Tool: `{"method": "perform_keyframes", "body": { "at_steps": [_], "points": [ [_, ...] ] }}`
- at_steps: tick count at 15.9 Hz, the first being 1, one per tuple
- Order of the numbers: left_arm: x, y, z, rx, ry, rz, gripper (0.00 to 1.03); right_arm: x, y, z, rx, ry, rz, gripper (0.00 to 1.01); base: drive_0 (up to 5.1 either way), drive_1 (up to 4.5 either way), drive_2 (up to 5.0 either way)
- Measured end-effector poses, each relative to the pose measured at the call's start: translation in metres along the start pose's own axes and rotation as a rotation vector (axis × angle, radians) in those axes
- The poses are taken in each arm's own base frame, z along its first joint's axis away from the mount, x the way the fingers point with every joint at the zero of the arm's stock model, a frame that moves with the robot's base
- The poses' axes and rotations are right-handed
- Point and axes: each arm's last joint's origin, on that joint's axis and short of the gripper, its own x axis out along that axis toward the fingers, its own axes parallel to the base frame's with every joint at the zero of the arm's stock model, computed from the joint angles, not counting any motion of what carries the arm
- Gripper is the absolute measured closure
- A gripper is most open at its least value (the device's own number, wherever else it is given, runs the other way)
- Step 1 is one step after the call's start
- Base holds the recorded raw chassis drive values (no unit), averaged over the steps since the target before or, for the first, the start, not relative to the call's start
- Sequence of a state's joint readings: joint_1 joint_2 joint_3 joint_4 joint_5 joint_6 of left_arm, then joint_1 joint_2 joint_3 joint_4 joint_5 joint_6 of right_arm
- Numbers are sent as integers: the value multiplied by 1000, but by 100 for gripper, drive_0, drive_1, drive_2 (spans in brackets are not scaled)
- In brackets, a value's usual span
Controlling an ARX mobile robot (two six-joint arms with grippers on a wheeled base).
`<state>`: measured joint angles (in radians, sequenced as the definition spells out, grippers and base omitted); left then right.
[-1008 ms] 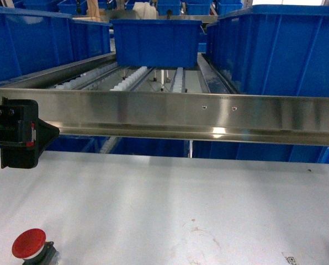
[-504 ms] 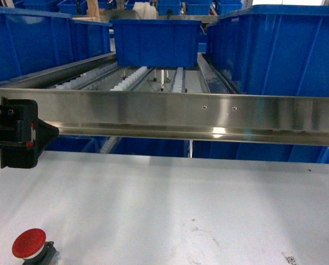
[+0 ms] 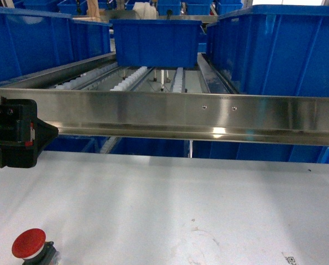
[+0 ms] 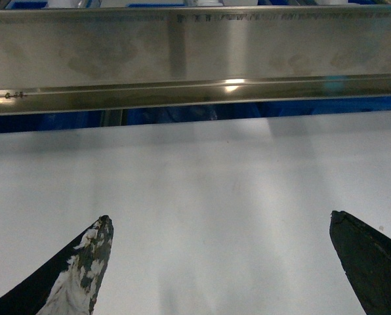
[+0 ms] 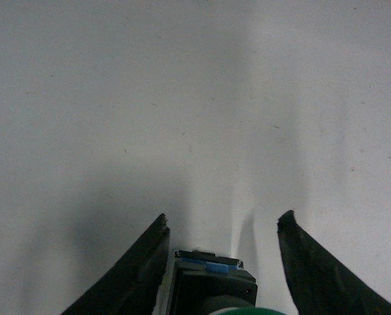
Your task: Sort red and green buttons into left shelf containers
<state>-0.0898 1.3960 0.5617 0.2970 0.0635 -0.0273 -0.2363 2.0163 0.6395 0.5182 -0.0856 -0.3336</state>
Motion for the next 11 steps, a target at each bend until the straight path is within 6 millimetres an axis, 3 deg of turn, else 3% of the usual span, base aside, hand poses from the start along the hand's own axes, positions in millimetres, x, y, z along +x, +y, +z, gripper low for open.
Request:
{"method": "perform_keyframes", "body": {
  "at_steps": [2,3,8,10,11],
  "points": [
    [0,0,0,0,0,0,5,0,1,-3,-1,2,-1,68,0,0,0],
    [0,0,0,0,0,0,5,0,3,-4,-4,-1,0,72,0,0,0],
    [0,0,0,0,0,0,5,-3,4,-7,-4,-14,13,72,0,0,0],
    [0,0,0,0,0,0,5,-19,3,-5,7,-43,56,72,0,0,0],
    [0,0,0,0,0,0,5,-35,0,6,19,-105,74,72,0,0,0]
  ]
}}
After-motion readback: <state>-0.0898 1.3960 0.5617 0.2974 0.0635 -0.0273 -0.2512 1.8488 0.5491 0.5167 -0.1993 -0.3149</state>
